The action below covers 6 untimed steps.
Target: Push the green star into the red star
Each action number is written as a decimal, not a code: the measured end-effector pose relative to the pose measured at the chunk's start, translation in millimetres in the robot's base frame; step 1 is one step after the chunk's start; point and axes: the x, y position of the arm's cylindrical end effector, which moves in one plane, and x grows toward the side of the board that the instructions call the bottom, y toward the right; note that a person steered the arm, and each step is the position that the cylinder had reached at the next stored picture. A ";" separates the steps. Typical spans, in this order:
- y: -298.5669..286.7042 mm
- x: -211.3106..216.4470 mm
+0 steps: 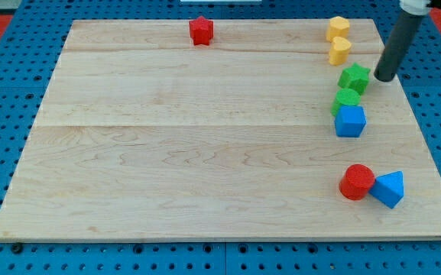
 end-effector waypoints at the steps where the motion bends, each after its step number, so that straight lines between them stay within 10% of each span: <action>1: -56.3 19.7; 2: -120.3 2.2; 4: -56.6 -37.3; 6: -162.6 -64.7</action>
